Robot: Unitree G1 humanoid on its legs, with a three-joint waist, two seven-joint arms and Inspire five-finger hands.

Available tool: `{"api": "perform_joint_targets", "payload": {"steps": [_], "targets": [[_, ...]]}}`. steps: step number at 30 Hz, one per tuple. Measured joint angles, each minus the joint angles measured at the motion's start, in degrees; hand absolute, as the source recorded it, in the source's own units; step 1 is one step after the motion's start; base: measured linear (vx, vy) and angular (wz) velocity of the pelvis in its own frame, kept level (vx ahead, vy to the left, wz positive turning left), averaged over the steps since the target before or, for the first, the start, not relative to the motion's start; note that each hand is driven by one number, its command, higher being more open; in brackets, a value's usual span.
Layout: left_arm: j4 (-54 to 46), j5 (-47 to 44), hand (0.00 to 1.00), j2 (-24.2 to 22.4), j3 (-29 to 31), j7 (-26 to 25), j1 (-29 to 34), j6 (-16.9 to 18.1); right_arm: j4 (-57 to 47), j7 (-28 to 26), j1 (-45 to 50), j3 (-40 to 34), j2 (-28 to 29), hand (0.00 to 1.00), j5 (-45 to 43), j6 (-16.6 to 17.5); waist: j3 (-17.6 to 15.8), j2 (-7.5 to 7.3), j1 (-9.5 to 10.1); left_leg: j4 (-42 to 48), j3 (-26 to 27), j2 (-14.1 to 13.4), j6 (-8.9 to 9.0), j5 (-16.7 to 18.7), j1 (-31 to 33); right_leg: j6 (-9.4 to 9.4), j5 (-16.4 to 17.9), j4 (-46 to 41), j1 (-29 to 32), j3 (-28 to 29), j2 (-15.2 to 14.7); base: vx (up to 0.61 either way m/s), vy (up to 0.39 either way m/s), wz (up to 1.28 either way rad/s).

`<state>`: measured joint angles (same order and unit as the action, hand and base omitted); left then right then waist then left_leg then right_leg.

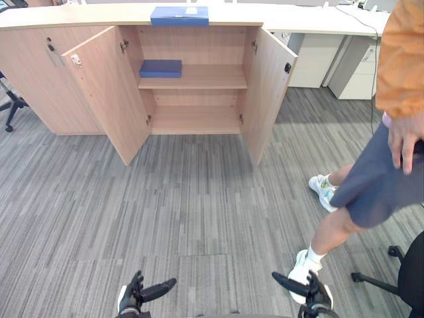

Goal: Walk over to the cabinet, pick up the folder, carry it to the office cabinet, place the folder inside the office cabinet, then close the office cabinet door

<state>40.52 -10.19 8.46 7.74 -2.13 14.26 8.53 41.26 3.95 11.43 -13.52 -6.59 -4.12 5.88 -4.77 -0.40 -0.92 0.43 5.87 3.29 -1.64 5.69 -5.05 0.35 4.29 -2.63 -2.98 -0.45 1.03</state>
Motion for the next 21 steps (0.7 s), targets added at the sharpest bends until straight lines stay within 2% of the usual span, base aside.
{"api": "perform_joint_targets", "payload": {"steps": [7,11,13,15,17,18,21], "targets": [[-5.2,0.0,1.00,0.1,0.6,0.1,0.5,0.7,-3.3,-1.3,-2.2,0.8,-1.3,1.00,4.2,0.1,-2.4,0.12,0.01,0.2,2.0,0.0,0.53,0.6,1.2,0.27,-0.3,0.9,1.2,1.1,-0.1,0.03,0.012,-0.10],[-7.7,-0.3,1.00,-0.5,0.8,0.0,0.6,0.6,-3.9,-1.1,-4.4,2.6,-3.1,1.00,4.3,0.1,-4.1,1.02,0.11,6.3,3.1,-0.5,0.75,4.4,5.4,0.64,0.0,0.0,3.2,2.0,-0.1,0.04,0.022,-0.15],[-10.0,-1.2,1.00,-1.2,0.8,0.0,0.6,0.7,-4.7,-0.9,-5.5,2.6,-3.6,1.00,4.3,0.1,-4.7,1.84,0.21,9.4,3.8,-0.8,0.03,6.5,7.7,1.26,2.1,-3.9,6.0,2.2,0.0,0.03,0.047,-0.15],[-12.4,-1.8,1.00,-1.8,0.8,-0.1,0.7,0.7,-5.8,-0.3,-6.3,2.7,-3.9,1.00,4.2,0.0,-5.6,2.81,0.37,11.9,4.6,-0.8,-1.18,9.2,8.0,2.93,6.9,-16.8,11.6,1.2,-0.4,0.03,0.054,-0.17],[-13.2,-2.3,1.00,-1.8,0.8,-0.1,0.9,0.7,-6.2,-0.3,-6.2,3.0,-3.7,1.00,4.2,0.0,-6.1,2.93,0.23,12.1,4.1,-0.3,-1.79,10.2,6.3,3.43,8.4,-27.9,15.5,-1.2,-1.4,0.11,0.038,0.07],[-13.4,-2.3,1.00,-1.1,0.2,-0.4,0.4,0.7,-6.5,-0.2,-5.8,3.5,-3.8,1.00,4.2,0.0,-7.0,2.88,-0.24,12.0,2.8,0.3,-3.44,11.0,3.8,3.14,10.3,-38.0,19.0,-4.5,-3.2,0.25,0.036,0.29],[-13.4,-2.3,1.00,0.0,-1.4,-0.6,0.1,0.7,-7.9,-0.1,-4.3,4.1,-3.8,1.00,4.2,0.0,-7.3,3.13,-0.56,11.4,0.6,0.5,-3.54,12.6,0.9,2.16,13.5,-39.4,22.9,-7.5,-4.6,0.29,0.002,0.40]]}}
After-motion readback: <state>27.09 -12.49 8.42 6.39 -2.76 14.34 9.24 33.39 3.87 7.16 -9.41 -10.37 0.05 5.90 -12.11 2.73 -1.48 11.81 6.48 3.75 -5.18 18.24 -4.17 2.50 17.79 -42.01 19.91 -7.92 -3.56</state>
